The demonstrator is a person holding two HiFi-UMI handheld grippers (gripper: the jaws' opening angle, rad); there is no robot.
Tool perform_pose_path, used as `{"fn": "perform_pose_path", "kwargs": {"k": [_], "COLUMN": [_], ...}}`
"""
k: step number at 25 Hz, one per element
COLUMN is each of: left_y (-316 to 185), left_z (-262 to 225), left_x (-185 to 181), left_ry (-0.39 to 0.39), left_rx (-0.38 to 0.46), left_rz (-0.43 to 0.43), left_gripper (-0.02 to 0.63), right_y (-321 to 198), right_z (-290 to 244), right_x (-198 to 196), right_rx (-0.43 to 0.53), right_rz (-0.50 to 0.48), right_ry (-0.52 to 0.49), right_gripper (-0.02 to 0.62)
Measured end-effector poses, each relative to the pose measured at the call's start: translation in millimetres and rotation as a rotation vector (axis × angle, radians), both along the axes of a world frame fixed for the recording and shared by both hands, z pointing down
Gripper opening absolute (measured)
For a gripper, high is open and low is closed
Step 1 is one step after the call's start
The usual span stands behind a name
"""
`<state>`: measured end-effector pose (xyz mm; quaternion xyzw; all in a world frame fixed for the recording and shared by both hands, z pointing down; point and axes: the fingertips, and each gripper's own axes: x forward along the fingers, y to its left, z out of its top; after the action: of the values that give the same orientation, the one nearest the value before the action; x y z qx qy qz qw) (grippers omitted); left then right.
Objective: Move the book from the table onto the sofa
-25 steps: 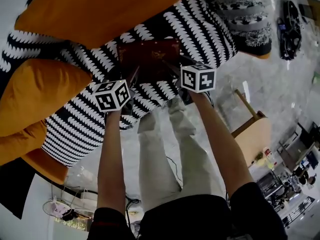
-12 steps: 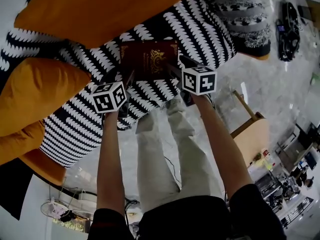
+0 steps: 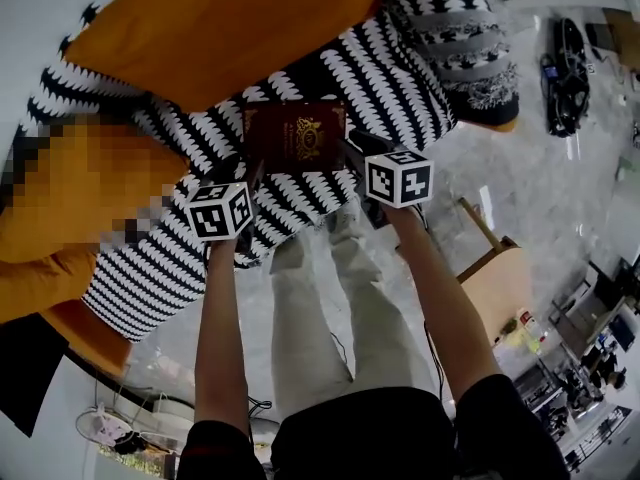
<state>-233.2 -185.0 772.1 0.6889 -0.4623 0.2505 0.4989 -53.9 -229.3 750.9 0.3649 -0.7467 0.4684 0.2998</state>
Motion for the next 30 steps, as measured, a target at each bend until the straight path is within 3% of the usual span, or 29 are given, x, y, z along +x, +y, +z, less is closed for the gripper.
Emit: {"fn": "perform_pose_path", "kwargs": {"k": [4,12,18,30], "left_y": [-0.5,-3.7,-4.1,-16.0], "left_z": [-31.8,-108.4,-168.9,-295.9], "left_x": [7.3,43.1,53.0,91.3], "left_ry": [-0.055,0.066,0.052,0.018], "left_rx": [0.037,0.05,0.126,0.309], "left_rz": [0.047,0.041,0.049,0.067], "left_gripper": [0.168,0.067,0.028,0.017], "right_y": [2.2,3.6,10.1,-18.1], "right_z": [-34.8,-103.4,-155.2,-286.9], "right_x": [-5.2,-13.5,-9.9,2.7], "right_rx": [0.022,0.042,0.057,0.242], "right_rz": [-0.056,-0.07,-0.094,-0.159], "right_ry": [-0.001,-0.071,-0.083,-0.153], "right_gripper": [0.082,0.02,0.017,0.017]}}
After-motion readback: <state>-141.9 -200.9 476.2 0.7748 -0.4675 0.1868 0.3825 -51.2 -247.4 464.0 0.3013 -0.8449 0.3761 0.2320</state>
